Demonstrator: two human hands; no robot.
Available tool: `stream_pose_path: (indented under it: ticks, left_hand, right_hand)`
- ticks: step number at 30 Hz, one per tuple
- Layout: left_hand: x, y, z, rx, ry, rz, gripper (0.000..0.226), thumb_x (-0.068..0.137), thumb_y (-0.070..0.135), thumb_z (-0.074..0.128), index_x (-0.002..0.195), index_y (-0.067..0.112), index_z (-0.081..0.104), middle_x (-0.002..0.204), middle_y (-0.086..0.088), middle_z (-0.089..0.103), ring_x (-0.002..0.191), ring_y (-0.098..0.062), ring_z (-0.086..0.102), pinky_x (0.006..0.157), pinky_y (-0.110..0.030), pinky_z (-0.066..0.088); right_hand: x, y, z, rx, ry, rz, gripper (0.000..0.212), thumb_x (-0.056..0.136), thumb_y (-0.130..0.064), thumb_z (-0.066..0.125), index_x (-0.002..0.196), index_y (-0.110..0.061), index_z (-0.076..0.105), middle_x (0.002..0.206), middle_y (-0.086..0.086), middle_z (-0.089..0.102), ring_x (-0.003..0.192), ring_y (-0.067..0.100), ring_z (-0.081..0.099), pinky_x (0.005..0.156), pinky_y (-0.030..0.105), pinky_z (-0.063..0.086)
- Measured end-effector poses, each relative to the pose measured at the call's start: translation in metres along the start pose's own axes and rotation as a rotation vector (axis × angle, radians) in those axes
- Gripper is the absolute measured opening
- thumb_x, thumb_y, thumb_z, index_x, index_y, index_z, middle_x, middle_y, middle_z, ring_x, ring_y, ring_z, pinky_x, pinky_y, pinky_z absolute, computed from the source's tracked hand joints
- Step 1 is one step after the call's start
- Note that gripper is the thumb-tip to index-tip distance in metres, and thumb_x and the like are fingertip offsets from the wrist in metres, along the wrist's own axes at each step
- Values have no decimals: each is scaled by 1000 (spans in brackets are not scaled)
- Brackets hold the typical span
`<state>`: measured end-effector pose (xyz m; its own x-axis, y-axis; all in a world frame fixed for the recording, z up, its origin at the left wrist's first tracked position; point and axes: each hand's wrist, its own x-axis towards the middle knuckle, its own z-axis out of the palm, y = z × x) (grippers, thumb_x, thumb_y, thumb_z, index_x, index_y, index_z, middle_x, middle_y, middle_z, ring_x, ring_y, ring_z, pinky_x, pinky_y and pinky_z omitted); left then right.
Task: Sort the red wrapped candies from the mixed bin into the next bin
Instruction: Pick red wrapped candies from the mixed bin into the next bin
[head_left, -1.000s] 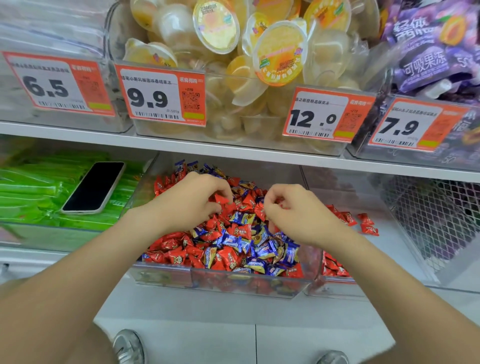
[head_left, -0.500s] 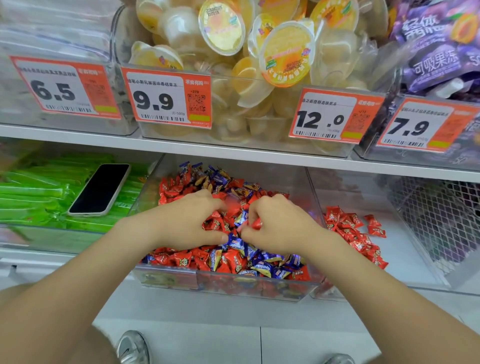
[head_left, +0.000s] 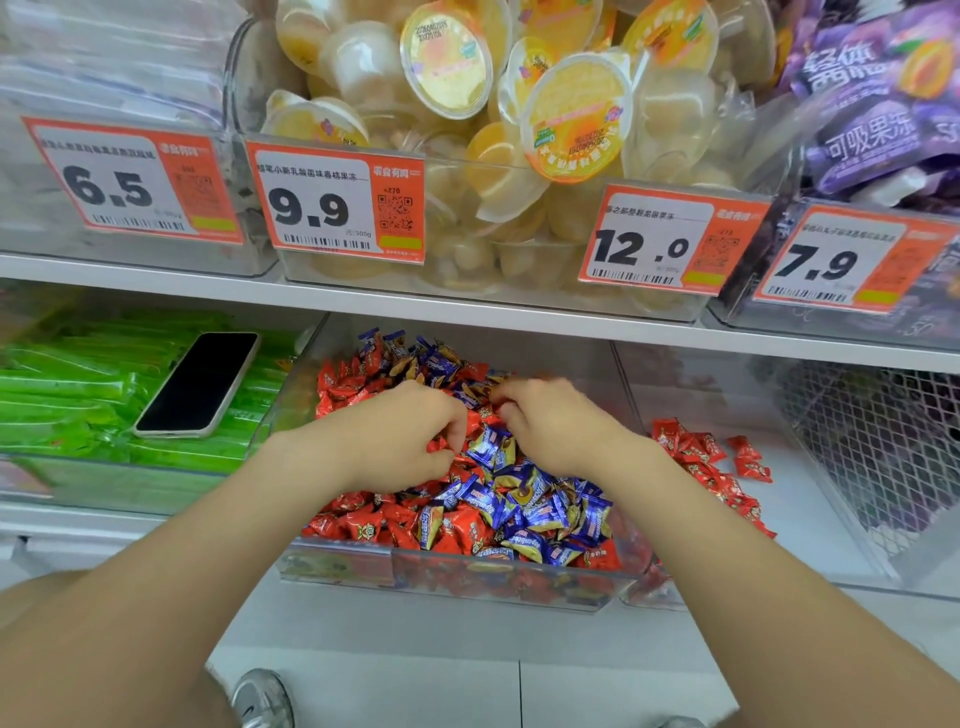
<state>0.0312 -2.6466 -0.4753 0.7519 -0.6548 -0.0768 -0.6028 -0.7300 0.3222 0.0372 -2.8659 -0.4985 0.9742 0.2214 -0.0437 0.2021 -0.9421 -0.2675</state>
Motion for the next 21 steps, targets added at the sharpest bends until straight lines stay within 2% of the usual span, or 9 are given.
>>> stream_pose_path:
  ticks: [2,4,7,8,10,13,15,18,21]
  left_hand:
    - [0,-1,-2,-20,39,2,8,98,22,66,103,29,68,91,17,63,81,18,54,68,-18,39]
    - [0,-5,-4,-61,102,-15,11,99,24,68,106,32,69,99,17,66,83,10,59,70,-16,41]
    - [-2,-7,-7,-147,220,-84,16,101,23,67,112,32,72,104,17,69,93,2,63,78,-14,43]
    - [-2,-7,-8,-174,244,-111,16,102,22,66,112,32,73,103,17,70,90,3,64,78,-14,44]
    - [-3,-4,-8,-239,278,-165,16,103,22,64,107,32,74,94,16,71,71,5,64,66,-8,42]
    - [-4,1,-6,-374,337,-238,15,104,24,62,102,35,74,90,13,70,54,-2,57,51,-10,41]
    - [-6,7,-5,-478,390,-271,13,103,28,65,99,36,74,90,12,70,61,-3,56,58,-16,43]
    - [-7,17,-1,-667,446,-295,8,100,30,71,95,34,76,94,13,70,83,-4,61,74,-24,46]
    - [-7,30,5,-802,444,-318,8,99,27,72,95,32,77,95,13,71,94,-5,65,82,-25,49]
  right_hand:
    - [6,1,1,5,-163,-22,50,111,-41,47,159,-26,45,152,15,55,137,36,54,110,42,47]
    - [10,2,-2,10,-225,-27,49,108,-47,54,154,-31,51,151,10,57,138,33,53,109,41,46]
    - [12,3,-9,0,-224,-25,32,98,-51,69,127,-36,68,125,3,66,117,26,61,97,40,52]
    - [10,3,-12,17,-220,-24,28,97,-49,72,121,-35,69,115,-2,66,106,22,62,88,35,52]
    - [6,3,-19,98,-160,-8,20,97,-44,72,112,-30,67,92,-8,69,81,12,64,68,27,46]
    - [-4,1,-29,319,29,23,22,100,-46,67,107,-26,63,82,-6,69,70,10,61,62,26,42]
    - [-15,-2,-34,535,56,60,23,102,-47,64,108,-25,62,80,-3,69,61,9,60,58,25,46]
    - [-35,-9,-35,819,-25,134,27,104,-45,62,115,-19,59,67,7,65,50,17,59,45,26,48]
    - [-48,-9,-35,1066,-55,192,31,104,-38,64,122,-15,53,75,13,68,63,34,75,46,31,58]
